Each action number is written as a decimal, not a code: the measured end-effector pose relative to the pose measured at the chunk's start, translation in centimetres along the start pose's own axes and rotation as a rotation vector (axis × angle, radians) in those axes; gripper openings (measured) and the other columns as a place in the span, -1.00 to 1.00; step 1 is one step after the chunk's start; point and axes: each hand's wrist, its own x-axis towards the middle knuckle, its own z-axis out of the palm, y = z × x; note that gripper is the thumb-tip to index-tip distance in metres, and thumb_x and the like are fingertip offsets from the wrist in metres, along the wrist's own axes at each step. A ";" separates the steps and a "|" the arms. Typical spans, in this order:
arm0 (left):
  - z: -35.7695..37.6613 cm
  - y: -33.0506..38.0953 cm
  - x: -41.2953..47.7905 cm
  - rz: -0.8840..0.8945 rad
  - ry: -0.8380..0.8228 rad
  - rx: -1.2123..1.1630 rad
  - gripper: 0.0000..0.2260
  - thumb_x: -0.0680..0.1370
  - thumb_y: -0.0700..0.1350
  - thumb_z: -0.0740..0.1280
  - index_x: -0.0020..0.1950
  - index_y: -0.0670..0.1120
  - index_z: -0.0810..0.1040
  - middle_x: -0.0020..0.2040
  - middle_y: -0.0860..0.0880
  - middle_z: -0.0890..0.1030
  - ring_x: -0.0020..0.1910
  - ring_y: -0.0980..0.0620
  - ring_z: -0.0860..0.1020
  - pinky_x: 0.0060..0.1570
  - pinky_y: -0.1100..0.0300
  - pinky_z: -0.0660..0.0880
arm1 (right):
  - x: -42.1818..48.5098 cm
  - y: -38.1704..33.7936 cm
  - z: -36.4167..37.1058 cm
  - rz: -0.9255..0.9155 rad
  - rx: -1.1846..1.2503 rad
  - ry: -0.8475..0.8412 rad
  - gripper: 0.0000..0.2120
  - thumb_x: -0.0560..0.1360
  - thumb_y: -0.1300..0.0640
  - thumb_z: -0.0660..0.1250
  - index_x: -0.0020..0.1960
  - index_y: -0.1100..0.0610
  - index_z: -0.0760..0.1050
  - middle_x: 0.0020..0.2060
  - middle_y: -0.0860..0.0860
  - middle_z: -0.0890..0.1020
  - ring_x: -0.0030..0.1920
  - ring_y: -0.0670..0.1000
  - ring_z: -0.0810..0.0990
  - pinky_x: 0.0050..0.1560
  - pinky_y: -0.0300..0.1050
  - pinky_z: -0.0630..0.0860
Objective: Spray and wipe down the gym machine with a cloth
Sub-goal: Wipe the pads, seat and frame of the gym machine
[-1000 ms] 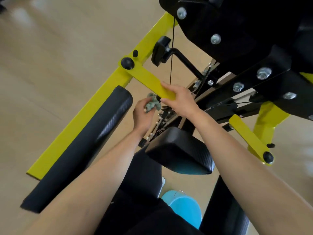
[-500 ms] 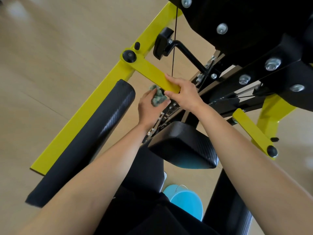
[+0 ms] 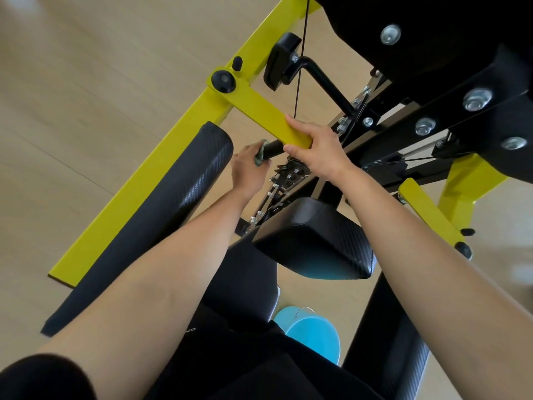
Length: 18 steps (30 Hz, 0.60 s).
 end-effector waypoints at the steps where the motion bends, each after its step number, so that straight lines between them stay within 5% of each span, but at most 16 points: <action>1: 0.1 0.5 -0.3 0.034 0.009 0.002 -0.55 0.54 -0.18 0.43 0.44 -0.01 0.54 0.33 -0.02 0.60 0.17 -0.07 0.40 0.07 0.23 0.20 | 0.0 0.1 0.0 -0.004 0.005 0.000 -0.39 0.57 0.11 0.45 0.56 -0.08 0.35 0.46 0.04 0.48 0.48 0.03 0.40 0.52 0.02 0.36; 6: 0.8 1.6 -2.0 0.178 0.053 -0.054 -0.56 0.45 -0.10 0.53 0.30 -0.09 0.54 0.24 0.00 0.61 0.12 -0.03 0.33 -0.06 0.21 0.28 | 0.2 0.4 0.1 -0.013 0.010 0.005 -0.39 0.55 0.11 0.47 0.55 -0.08 0.37 0.43 0.04 0.51 0.43 0.02 0.46 0.48 0.05 0.41; 13: 0.1 -0.8 0.0 0.120 -0.043 0.074 -0.48 0.49 0.06 0.50 0.44 0.07 0.49 0.30 0.04 0.58 0.20 -0.11 0.44 0.02 0.17 0.20 | 0.9 0.7 -0.4 -0.014 -0.005 -0.028 -0.39 0.56 0.11 0.46 0.56 -0.09 0.36 0.45 0.04 0.49 0.42 0.02 0.46 0.47 0.05 0.43; 18: 0.7 0.9 -0.3 0.188 0.041 -0.016 -0.52 0.49 0.07 0.48 0.38 0.01 0.55 0.25 0.02 0.59 0.13 -0.05 0.39 -0.03 0.42 0.17 | 1.4 1.0 -0.6 -0.004 -0.043 -0.025 -0.38 0.55 0.06 0.46 0.56 -0.14 0.34 0.42 0.06 0.51 0.42 0.06 0.46 0.47 0.10 0.43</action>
